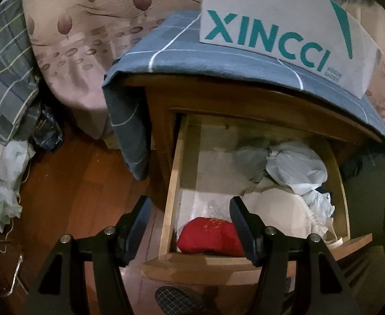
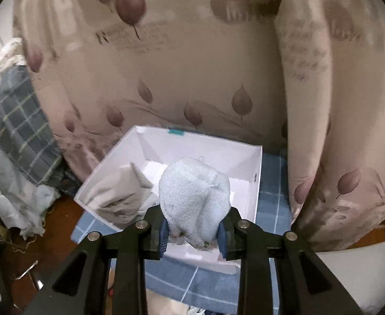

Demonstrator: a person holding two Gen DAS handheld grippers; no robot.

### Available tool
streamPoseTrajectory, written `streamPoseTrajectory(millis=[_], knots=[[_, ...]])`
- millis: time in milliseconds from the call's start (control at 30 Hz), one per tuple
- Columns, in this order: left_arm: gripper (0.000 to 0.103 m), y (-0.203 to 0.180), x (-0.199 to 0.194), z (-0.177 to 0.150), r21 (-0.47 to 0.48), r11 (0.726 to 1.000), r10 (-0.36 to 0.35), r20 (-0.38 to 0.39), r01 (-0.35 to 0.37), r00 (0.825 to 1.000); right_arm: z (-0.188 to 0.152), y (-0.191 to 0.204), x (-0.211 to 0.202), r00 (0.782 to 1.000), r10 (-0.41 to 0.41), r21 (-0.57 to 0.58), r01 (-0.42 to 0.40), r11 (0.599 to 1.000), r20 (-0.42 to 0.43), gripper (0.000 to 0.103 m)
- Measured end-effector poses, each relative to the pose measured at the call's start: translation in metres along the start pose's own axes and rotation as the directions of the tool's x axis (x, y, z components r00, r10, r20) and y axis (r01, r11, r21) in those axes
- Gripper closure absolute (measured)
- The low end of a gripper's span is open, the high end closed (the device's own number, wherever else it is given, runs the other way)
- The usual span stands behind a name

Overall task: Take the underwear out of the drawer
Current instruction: 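Carry the grey sock into the box with the right tool while left tool returns, then reach the right tool into the drawer and grasp the white sock roll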

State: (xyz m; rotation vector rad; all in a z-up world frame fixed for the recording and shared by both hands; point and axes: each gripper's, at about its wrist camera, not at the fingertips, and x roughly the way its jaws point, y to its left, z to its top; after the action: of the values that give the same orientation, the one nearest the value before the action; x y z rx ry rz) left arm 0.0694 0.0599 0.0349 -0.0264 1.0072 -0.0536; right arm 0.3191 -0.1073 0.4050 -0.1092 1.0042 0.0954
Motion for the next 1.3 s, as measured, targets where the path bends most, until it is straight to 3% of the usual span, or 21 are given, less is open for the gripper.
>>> streamPoseTrajectory(millis=[200,367,500,600,933,1100,1300], knots=[[0.039,0.001,0.002,-0.002,0.001,1.0,-0.004,-0.005,0.004,1.0,-0.019,-0.006,0.065,0.991,-0.047,0.015,0.05,0.999,-0.129,0.075],[0.039,0.001,0.002,-0.002,-0.004,1.0,-0.014,-0.003,0.014,1.0,-0.031,-0.005,0.089,0.979,-0.088,0.005,0.09,0.996,-0.185,0.071],[0.039,0.004,0.004,-0.002,-0.025,0.999,-0.026,-0.009,0.026,1.0,-0.034,-0.008,0.091,0.977,-0.106,0.017,0.111,0.994,-0.185,0.056],[0.039,0.006,0.005,-0.002,-0.039,0.999,-0.029,-0.016,0.029,0.999,-0.034,-0.007,0.088,0.978,-0.112,0.013,0.116,0.993,-0.175,0.037],[0.039,0.007,0.006,-0.002,-0.046,0.999,-0.024,-0.02,0.023,1.0,-0.042,-0.002,0.043,0.988,-0.083,0.006,0.084,0.996,-0.132,0.033],[0.039,0.006,0.007,-0.002,-0.045,0.999,-0.022,-0.024,0.021,0.999,-0.073,0.004,0.016,0.985,-0.044,-0.036,0.038,0.999,-0.169,0.033],[0.039,0.005,0.006,-0.002,-0.041,0.999,-0.022,-0.024,0.021,0.999,-0.126,0.011,-0.009,0.966,-0.016,-0.078,-0.004,0.997,-0.259,0.033]])
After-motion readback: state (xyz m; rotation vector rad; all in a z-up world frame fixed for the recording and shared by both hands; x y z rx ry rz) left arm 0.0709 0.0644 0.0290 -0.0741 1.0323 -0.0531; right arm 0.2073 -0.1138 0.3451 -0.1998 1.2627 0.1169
